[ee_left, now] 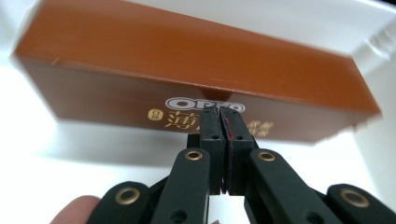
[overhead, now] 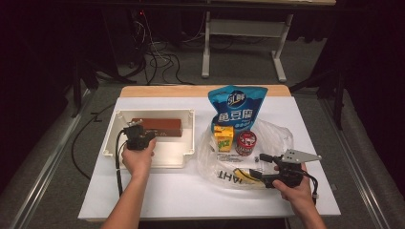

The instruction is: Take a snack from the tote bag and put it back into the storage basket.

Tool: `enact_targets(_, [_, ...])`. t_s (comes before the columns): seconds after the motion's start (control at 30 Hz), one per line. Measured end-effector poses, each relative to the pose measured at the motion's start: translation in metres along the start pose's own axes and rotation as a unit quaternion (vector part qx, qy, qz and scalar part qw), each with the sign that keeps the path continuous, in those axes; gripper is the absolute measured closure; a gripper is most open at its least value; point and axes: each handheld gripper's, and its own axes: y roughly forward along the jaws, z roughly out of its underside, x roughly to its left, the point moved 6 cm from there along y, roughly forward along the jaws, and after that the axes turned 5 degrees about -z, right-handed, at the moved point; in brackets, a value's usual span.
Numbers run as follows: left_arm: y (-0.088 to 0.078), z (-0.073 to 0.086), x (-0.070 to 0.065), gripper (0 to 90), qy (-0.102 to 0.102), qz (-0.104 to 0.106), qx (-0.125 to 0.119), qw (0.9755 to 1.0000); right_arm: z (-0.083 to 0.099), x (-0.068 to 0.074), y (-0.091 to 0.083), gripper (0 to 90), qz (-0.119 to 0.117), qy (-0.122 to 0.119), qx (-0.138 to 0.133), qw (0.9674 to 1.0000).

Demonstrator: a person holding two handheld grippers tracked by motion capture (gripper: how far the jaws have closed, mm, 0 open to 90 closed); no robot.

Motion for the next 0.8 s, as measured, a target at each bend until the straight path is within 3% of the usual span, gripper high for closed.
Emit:
enact_targets(0.07, [0.001, -0.002, 0.001, 90.0, -0.009, 0.002, 0.0, 1.0, 0.0, 0.0, 0.001, 21.7, -0.001, -0.001, 0.001, 1.0])
enact_targets(0.2, [0.003, -0.003, 0.0, 90.0, -0.003, 0.005, 0.009, 0.9999, 0.001, 0.001, 0.002, 21.7, -0.002, 0.0, 0.003, 1.0])
enact_targets(0.27, [0.001, -0.002, -0.007, 90.0, 0.011, 0.014, 0.003, 0.9998, 0.001, 0.001, 0.002, 21.6, -0.001, -0.001, 0.003, 1.0])
enact_targets(0.3, [-0.001, -0.001, -0.013, 90.0, 0.02, 0.028, -0.001, 0.9994, 0.001, 0.001, 0.002, 21.6, -0.001, -0.001, 0.003, 1.0])
enact_targets(0.37, [-0.003, 0.002, -0.027, 90.0, 0.061, 0.032, -0.008, 0.9976, 0.001, 0.0, 0.001, 21.7, 0.0, 0.0, 0.002, 1.0])
enact_targets(0.4, [-0.004, 0.003, -0.031, 90.0, 0.069, 0.034, -0.01, 0.997, 0.001, -0.001, 0.001, 21.8, 0.0, 0.002, 0.002, 1.0])
enact_targets(0.53, [-0.003, 0.002, -0.046, 89.3, 0.072, 0.043, -0.018, 0.9963, 0.001, 0.0, 0.001, 21.8, 0.001, 0.0, 0.002, 1.0])
enact_targets(0.67, [-0.003, 0.002, -0.073, 87.9, 0.098, 0.092, -0.023, 0.9907, 0.001, -0.001, 0.0, 21.9, 0.002, 0.001, -0.001, 1.0])
enact_targets(0.8, [0.006, 0.004, -0.09, 88.5, 0.118, 0.106, -0.011, 0.9873, 0.001, -0.002, 0.0, 22.0, 0.002, 0.002, 0.0, 1.0])
